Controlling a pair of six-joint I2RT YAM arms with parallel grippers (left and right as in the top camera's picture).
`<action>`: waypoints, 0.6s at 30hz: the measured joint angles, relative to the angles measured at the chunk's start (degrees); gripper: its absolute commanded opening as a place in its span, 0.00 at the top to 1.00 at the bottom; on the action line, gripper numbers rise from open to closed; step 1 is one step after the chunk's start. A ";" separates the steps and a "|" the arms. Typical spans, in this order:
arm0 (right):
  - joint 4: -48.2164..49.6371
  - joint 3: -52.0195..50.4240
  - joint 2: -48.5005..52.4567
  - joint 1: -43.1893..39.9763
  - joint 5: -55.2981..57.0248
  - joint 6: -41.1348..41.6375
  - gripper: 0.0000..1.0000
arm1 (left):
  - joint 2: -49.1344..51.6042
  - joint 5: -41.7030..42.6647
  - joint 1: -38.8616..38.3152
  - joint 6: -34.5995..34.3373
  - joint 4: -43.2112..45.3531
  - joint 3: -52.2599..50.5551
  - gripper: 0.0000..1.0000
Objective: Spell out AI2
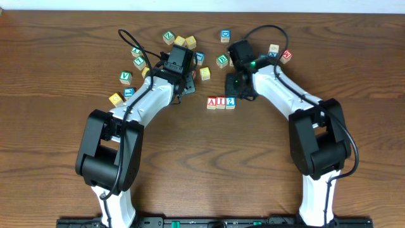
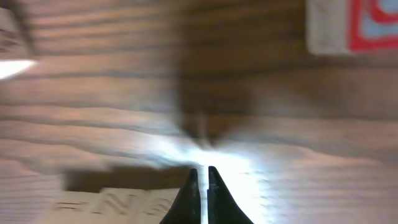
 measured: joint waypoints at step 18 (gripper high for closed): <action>-7.10 -0.04 0.00 0.57 -0.22 1.05 0.98 | 0.00 0.00 0.00 0.00 -0.02 0.00 0.69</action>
